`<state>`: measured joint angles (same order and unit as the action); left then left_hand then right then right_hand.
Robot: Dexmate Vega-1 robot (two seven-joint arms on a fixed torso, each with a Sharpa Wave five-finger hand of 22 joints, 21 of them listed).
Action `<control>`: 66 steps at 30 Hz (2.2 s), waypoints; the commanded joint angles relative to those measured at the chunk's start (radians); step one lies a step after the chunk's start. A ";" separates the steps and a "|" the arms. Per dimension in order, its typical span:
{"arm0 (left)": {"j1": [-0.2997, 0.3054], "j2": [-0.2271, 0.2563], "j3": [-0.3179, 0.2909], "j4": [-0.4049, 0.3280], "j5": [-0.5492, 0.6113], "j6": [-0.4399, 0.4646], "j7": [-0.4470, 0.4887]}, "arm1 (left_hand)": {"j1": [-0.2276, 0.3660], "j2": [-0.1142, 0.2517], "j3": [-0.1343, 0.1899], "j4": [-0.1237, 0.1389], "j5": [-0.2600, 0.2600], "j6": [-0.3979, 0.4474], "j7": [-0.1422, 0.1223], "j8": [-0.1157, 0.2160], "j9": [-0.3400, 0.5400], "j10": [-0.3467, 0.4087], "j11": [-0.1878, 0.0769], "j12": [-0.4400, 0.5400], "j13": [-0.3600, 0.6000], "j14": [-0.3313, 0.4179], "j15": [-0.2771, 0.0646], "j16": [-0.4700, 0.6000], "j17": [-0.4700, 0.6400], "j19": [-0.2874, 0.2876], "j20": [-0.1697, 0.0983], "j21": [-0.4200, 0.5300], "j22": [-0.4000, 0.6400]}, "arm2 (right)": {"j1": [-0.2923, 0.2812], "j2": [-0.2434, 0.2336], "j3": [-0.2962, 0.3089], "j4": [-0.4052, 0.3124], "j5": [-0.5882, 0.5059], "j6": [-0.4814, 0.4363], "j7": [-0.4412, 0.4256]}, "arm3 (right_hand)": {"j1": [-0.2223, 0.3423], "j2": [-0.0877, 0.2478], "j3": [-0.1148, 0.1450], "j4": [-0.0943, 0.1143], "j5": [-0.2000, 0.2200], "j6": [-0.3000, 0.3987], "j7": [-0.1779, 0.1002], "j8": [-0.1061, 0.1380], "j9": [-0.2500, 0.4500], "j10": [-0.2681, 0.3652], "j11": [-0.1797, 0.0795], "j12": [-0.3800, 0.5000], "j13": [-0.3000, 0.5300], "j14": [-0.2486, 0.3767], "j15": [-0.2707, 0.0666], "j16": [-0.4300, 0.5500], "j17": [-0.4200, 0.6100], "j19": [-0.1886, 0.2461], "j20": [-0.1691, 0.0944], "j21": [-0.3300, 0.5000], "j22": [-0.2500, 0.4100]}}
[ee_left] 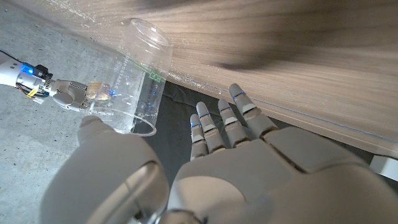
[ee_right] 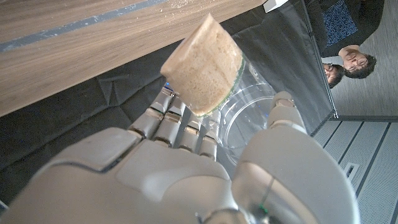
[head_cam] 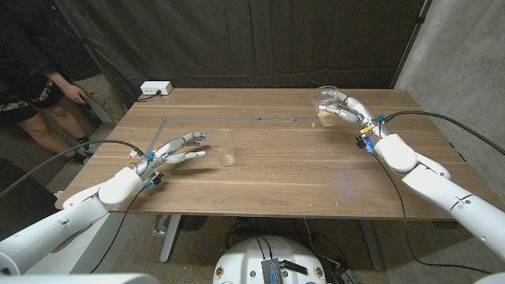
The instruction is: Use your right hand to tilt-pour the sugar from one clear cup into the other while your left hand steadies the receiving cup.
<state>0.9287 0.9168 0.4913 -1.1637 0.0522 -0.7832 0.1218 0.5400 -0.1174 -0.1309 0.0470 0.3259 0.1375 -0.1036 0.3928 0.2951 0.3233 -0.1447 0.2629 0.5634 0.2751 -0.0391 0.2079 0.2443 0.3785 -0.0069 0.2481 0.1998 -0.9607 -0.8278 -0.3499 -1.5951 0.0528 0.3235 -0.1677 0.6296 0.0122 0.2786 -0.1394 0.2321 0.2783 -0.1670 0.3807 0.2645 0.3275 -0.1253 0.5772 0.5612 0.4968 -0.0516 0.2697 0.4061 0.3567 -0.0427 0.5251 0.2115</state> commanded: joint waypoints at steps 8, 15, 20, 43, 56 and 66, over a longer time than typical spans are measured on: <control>-0.087 -0.060 0.054 0.055 -0.002 -0.015 -0.070 | 0.011 0.002 -0.013 -0.001 0.014 -0.002 0.002 0.010 0.001 -0.002 0.004 0.005 0.003 0.007 -0.100 0.001 0.005 0.004 0.005 0.002 0.003 | 0.001 -0.001 0.006 0.015 0.012 0.006 0.003 | 0.003 0.007 -0.003 0.003 -0.002 0.010 -0.003 0.000 0.000 0.004 0.000 0.006 0.005 0.012 -0.178 -0.002 0.004 0.007 -0.121 0.006 0.003; -0.106 -0.074 0.071 0.061 0.003 -0.009 -0.094 | 0.015 0.004 -0.016 -0.002 0.017 -0.005 0.005 0.009 0.002 -0.002 0.002 0.007 0.004 0.005 -0.100 0.000 0.006 0.003 0.006 0.001 0.003 | -0.001 -0.005 0.011 0.023 0.020 0.013 0.006 | 0.003 0.008 -0.004 0.003 -0.002 0.012 -0.003 0.000 0.000 0.005 -0.002 0.008 0.006 0.013 -0.178 -0.003 0.005 0.007 -0.121 0.007 0.002; -0.113 -0.080 0.081 0.054 0.002 -0.005 -0.109 | 0.019 0.005 -0.018 -0.003 0.020 -0.009 0.003 0.008 0.002 -0.008 0.003 0.006 0.004 0.004 -0.099 -0.001 0.006 0.001 0.007 0.000 0.002 | -0.006 -0.010 0.015 0.028 0.026 0.022 0.007 | 0.004 0.008 -0.004 0.003 -0.002 0.014 -0.003 0.000 0.000 0.006 -0.005 0.009 0.006 0.014 -0.178 -0.005 0.007 0.007 -0.121 0.007 0.002; -0.160 -0.125 0.114 0.088 0.006 -0.017 -0.145 | 0.033 0.010 -0.027 -0.005 0.029 -0.009 0.005 0.010 0.004 -0.008 0.004 0.011 0.006 0.003 -0.098 -0.002 0.007 0.000 0.009 -0.001 0.002 | -0.032 -0.020 0.030 0.023 0.039 0.029 -0.002 | 0.004 0.009 -0.005 0.003 -0.003 0.016 -0.003 -0.003 0.000 0.007 -0.003 0.012 0.009 0.017 -0.178 -0.008 0.011 0.007 -0.120 0.008 0.002; -0.200 -0.166 0.139 0.144 0.007 -0.058 -0.164 | 0.041 0.017 -0.030 -0.006 0.034 0.003 0.007 0.016 0.005 0.000 0.000 0.017 0.006 0.011 -0.103 0.001 0.008 0.000 0.008 -0.002 0.003 | -0.032 -0.023 0.034 0.024 0.040 0.032 -0.004 | 0.004 0.010 -0.006 0.004 -0.003 0.020 -0.002 -0.003 0.000 0.007 -0.005 0.013 0.011 0.017 -0.178 -0.010 0.014 0.006 -0.120 0.008 0.002; -0.224 -0.199 0.154 0.190 -0.003 -0.086 -0.173 | 0.064 0.033 -0.028 -0.010 0.044 0.026 0.014 0.027 0.006 0.024 -0.004 0.030 0.007 0.041 -0.108 0.010 0.010 0.009 0.001 0.001 0.003 | -0.041 -0.029 0.039 0.017 0.045 0.023 -0.004 | 0.004 0.010 -0.006 0.003 -0.003 0.021 -0.001 -0.004 0.000 0.007 -0.002 0.014 0.012 0.017 -0.178 -0.012 0.015 0.007 -0.120 0.009 0.002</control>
<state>0.7304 0.7513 0.6277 -1.0185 0.0573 -0.8411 -0.0401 0.5915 -0.0846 -0.1529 0.0413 0.3637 0.1506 -0.0908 0.4112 0.2947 0.3337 -0.1481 0.2822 0.5682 0.3009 -0.0422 0.2078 0.2486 0.3770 -0.0055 0.2480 0.2001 -0.9948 -0.8513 -0.3154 -1.5725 0.0929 0.3541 -0.1705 0.6271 0.0100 0.2773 -0.1380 0.2314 0.2892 -0.1715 0.3773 0.2646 0.3272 -0.1249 0.5841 0.5679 0.5022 -0.0464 0.2620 0.4200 0.3566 -0.0427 0.5289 0.2115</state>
